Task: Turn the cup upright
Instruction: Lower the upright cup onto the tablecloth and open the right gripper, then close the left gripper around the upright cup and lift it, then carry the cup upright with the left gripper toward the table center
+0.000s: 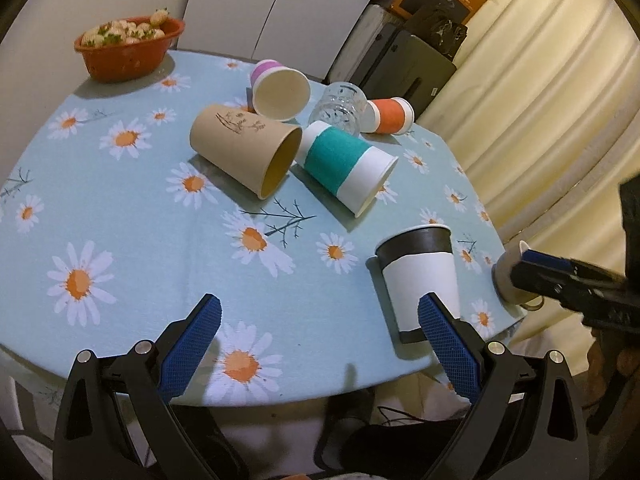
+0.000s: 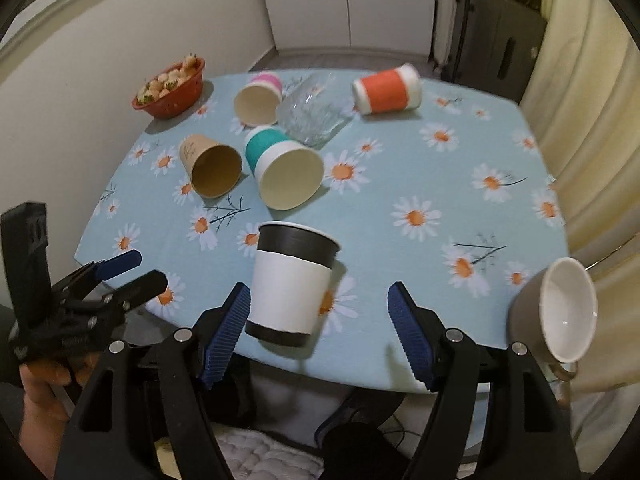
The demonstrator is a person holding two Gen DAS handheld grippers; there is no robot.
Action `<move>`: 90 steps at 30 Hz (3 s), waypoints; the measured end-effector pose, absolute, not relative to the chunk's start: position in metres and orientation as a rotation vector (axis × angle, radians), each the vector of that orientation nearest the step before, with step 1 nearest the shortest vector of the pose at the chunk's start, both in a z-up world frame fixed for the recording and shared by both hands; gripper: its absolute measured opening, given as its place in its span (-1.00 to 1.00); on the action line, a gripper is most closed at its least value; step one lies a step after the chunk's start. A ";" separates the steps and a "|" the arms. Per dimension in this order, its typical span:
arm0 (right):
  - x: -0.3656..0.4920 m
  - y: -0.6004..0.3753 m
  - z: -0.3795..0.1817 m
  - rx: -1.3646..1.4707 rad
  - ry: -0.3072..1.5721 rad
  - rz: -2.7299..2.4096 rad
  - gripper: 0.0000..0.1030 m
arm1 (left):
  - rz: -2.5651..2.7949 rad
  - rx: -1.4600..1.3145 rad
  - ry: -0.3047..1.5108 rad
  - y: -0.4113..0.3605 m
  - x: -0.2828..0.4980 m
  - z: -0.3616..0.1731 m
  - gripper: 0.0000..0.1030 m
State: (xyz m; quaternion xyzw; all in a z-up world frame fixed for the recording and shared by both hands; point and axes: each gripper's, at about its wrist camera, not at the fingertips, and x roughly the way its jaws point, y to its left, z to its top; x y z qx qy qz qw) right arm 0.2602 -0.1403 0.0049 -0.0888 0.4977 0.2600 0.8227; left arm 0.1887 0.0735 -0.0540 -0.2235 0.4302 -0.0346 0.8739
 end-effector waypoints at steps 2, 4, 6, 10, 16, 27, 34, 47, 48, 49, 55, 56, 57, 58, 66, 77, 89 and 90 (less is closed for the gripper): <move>0.254 -0.147 0.010 -0.190 1.026 0.534 0.38 | -0.079 -0.476 0.905 0.071 0.192 -0.052 0.87; 0.247 -0.153 0.014 -0.217 0.983 0.508 0.38 | -0.094 -0.498 0.914 0.069 0.196 -0.050 0.87; 0.240 -0.162 0.017 -0.222 0.939 0.491 0.38 | -0.102 -0.518 0.939 0.065 0.203 -0.048 0.87; 0.233 -0.182 0.014 -0.156 0.932 0.480 0.38 | -0.109 -0.564 0.999 0.056 0.221 -0.047 0.87; 0.231 -0.209 -0.004 -0.047 0.977 0.510 0.38 | -0.118 -0.541 1.129 0.025 0.252 -0.050 0.85; 0.228 -0.227 -0.035 0.092 1.006 0.568 0.38 | -0.070 -0.410 1.253 -0.022 0.285 -0.061 0.68; 0.222 -0.231 -0.043 0.088 0.996 0.585 0.38 | -0.044 -0.399 1.317 -0.031 0.294 -0.078 0.41; 0.224 -0.228 -0.047 0.067 1.007 0.598 0.38 | -0.040 -0.390 1.300 -0.031 0.290 -0.073 0.23; 0.224 -0.228 -0.048 0.068 1.008 0.599 0.38 | -0.039 -0.392 1.292 -0.030 0.289 -0.070 0.23; 0.225 -0.227 -0.048 0.069 1.009 0.600 0.38 | -0.037 -0.392 1.282 -0.029 0.287 -0.067 0.23; 0.224 -0.230 -0.045 0.092 0.993 0.606 0.38 | -0.041 -0.375 1.168 -0.020 0.268 -0.043 0.23; 0.224 -0.231 -0.045 0.096 0.986 0.605 0.38 | -0.036 -0.368 1.147 -0.018 0.265 -0.039 0.23; 0.224 -0.231 -0.044 0.099 0.982 0.605 0.38 | -0.030 -0.357 1.122 -0.017 0.261 -0.034 0.23; 0.225 -0.232 -0.043 0.103 0.979 0.605 0.38 | -0.025 -0.347 1.104 -0.016 0.258 -0.031 0.23; 0.218 -0.225 -0.039 0.083 0.942 0.618 0.38 | -0.013 -0.314 0.884 -0.005 0.216 0.000 0.23; 0.204 -0.216 -0.024 0.005 0.819 0.601 0.38 | 0.045 -0.233 0.584 -0.008 0.155 0.014 0.23; 0.182 -0.215 -0.013 0.006 0.719 0.613 0.38 | 0.158 -0.140 0.360 -0.020 0.126 -0.019 0.23; 0.181 -0.217 -0.013 0.008 0.715 0.610 0.38 | 0.163 -0.125 0.338 -0.023 0.126 -0.022 0.23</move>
